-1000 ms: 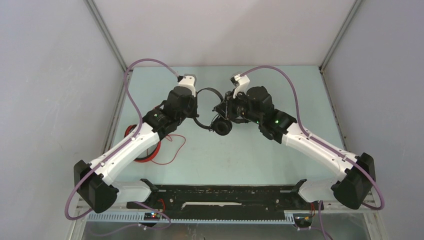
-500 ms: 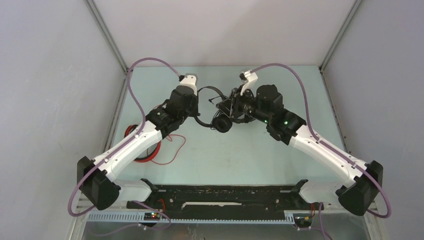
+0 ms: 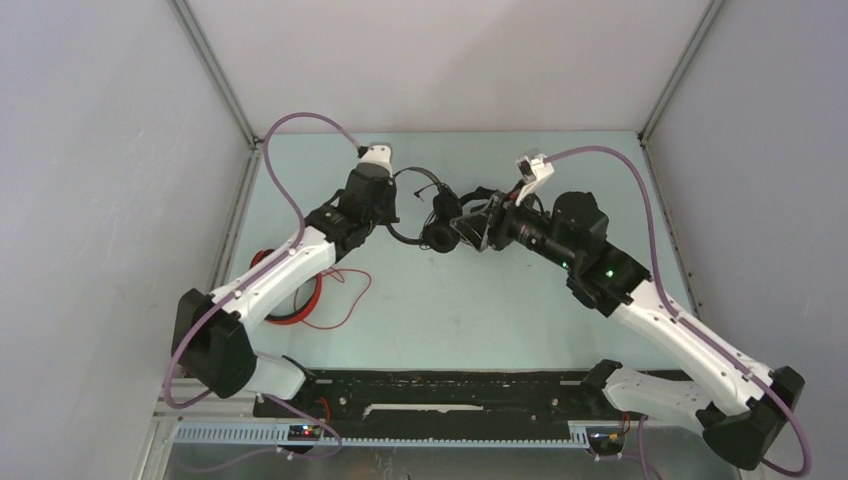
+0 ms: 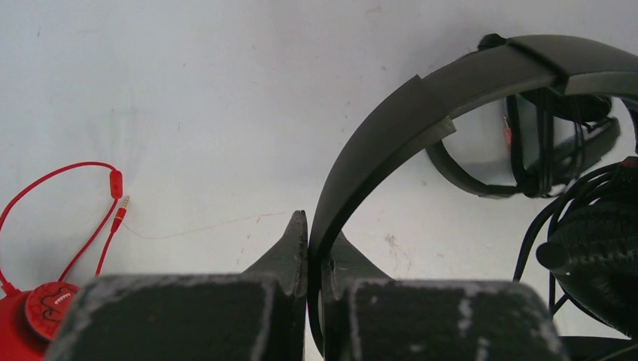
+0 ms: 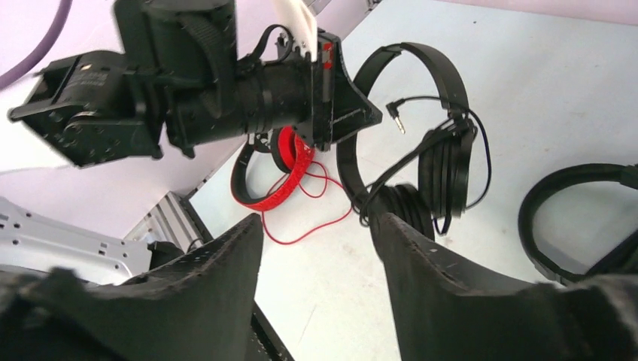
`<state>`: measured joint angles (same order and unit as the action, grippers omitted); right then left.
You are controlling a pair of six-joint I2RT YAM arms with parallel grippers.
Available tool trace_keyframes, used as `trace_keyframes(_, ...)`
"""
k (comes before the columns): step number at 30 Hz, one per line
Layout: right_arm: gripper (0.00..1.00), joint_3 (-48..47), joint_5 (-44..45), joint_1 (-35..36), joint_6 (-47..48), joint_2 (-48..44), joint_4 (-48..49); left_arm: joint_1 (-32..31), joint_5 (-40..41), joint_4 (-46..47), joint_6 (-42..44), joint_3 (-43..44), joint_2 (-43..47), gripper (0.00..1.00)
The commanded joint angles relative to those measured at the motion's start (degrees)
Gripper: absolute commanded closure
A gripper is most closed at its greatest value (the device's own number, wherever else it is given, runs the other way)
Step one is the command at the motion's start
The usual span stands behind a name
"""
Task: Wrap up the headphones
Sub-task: Wrap the headphones cable around the headphones, then place the headphones at the center of the board.
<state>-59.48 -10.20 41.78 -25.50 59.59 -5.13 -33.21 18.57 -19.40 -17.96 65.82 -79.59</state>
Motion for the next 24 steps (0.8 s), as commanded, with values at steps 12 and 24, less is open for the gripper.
trace_keyframes(12,0.34,6.97,6.13,-1.66,3.10,-4.30,-0.49,4.92,-3.66,11.56,-3.66,-1.74,-11.57,1.00)
trace_keyframes(24,0.35,7.72,3.34,-3.75,2.08,-1.20,1.23,6.65,-5.37,11.44,-5.71,0.57,-22.56,1.00)
